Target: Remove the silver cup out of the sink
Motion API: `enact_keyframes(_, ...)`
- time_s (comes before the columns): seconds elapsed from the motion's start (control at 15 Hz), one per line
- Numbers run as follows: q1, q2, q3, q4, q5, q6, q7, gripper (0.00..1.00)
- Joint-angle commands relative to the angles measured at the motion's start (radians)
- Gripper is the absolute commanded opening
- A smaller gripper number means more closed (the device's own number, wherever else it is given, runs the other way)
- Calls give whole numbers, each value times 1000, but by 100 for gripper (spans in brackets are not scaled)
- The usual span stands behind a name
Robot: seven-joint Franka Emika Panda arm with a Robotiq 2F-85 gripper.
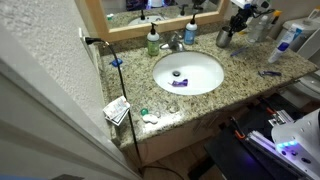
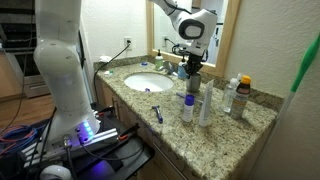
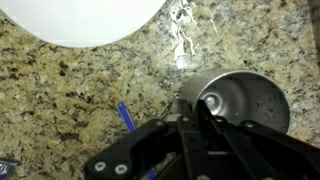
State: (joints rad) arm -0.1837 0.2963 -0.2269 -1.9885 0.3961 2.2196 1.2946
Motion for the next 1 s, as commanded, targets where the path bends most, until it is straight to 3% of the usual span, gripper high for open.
enact_keyframes(0.0,-3,-22,19,-10,27,63,-39,45)
enact_keyframes(0.2,-4,-119,46,-75,86,101,-135,67)
enact_keyframes(0.53,5,-338,41,-233,70,55,-220,98)
enact_keyframes(0.8,6,-589,34,-410,154,80,-404,100)
enact_keyframes(0.87,1,-450,44,-288,109,59,-308,100)
enact_keyframes(0.93,0,-508,44,-327,126,59,-343,100)
